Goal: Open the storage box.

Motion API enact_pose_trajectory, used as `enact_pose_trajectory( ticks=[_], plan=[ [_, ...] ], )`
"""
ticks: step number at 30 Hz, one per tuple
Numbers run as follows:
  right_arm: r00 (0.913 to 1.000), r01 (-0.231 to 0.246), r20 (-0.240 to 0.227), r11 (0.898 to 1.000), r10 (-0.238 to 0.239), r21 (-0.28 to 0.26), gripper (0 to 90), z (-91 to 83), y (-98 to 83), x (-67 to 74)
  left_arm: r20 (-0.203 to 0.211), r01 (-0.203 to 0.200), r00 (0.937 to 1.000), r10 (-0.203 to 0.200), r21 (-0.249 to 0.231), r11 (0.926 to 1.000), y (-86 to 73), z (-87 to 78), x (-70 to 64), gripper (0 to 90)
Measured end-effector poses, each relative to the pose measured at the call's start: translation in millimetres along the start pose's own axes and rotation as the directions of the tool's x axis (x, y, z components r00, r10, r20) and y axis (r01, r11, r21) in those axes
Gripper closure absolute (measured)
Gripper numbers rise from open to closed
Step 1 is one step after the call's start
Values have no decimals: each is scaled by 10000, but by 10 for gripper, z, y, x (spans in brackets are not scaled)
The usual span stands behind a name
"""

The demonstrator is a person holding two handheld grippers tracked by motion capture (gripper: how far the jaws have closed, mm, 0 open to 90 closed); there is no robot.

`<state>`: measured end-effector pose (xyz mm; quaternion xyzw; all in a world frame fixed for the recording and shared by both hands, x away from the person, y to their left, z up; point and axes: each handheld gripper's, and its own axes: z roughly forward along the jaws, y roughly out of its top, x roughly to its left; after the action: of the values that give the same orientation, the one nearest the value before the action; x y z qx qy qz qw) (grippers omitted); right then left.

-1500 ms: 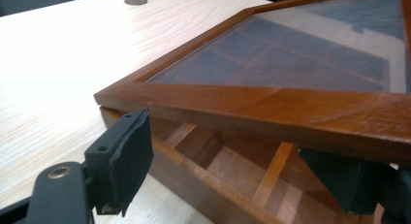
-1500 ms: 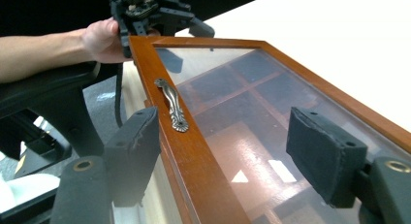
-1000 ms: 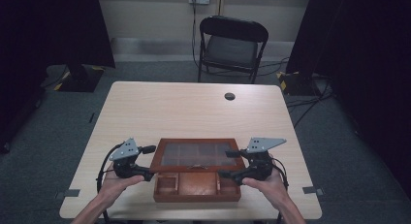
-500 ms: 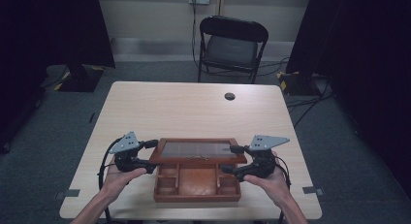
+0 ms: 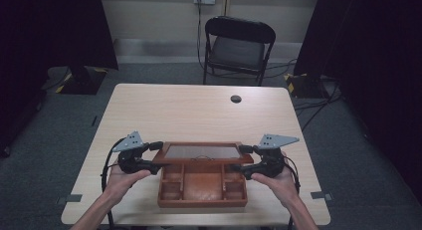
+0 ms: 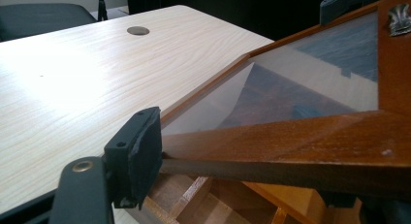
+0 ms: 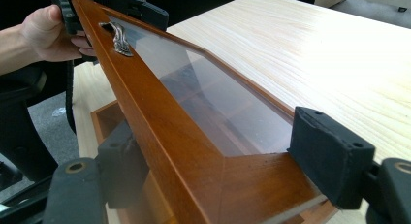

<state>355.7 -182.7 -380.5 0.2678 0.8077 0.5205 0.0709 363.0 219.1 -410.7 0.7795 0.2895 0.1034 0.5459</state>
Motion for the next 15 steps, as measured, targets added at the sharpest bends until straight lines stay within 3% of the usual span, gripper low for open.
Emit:
enact_pose_trajectory(
  ticks=[8,15],
  plan=[
    [9997,-148,201,9998,151,-108,261,-25,33,-80,71,-88,9999,88,-17,10000,78,5,19,345],
    [9987,-375,342,9989,385,-277,302,-48,38,-162,162,131,9998,-127,-216,9997,95,22,47,355]
  ],
)
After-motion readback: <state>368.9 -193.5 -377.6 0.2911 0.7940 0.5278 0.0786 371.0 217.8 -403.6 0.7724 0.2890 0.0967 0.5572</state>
